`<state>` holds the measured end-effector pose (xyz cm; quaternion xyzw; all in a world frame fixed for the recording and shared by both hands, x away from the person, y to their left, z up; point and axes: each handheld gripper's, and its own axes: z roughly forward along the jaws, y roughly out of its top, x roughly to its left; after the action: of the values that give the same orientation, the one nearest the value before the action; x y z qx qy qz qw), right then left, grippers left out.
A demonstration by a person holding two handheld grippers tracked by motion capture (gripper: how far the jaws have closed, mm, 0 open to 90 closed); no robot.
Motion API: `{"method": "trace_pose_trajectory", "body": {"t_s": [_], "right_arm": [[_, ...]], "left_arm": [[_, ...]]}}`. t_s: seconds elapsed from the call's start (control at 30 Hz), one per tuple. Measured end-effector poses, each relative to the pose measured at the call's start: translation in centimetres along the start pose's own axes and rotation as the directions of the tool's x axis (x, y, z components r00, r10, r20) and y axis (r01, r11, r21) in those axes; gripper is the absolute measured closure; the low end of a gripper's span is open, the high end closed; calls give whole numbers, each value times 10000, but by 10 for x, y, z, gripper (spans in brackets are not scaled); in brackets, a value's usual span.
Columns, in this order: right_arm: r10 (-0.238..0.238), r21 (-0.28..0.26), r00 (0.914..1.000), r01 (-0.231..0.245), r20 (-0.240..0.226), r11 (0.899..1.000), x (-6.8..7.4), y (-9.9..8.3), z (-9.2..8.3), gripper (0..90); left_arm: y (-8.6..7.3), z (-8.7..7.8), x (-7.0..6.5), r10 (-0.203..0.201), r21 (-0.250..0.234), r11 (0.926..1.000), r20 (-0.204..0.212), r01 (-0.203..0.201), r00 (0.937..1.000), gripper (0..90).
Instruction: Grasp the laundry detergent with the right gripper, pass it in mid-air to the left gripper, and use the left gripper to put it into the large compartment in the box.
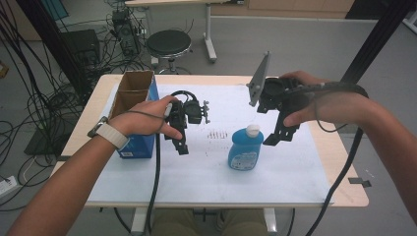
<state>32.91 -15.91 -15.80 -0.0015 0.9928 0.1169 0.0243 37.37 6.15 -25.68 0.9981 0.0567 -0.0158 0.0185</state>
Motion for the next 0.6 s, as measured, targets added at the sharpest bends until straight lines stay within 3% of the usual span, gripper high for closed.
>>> {"method": "trace_pose_trajectory", "body": {"t_s": [0.6], "right_arm": [[-64, -129, 9999, 66, 128, 9999, 1, -3, -3, 72]], "left_arm": [[1, -2, -1, -23, -16, 10000, -26, 23, 10000, 115]]}}
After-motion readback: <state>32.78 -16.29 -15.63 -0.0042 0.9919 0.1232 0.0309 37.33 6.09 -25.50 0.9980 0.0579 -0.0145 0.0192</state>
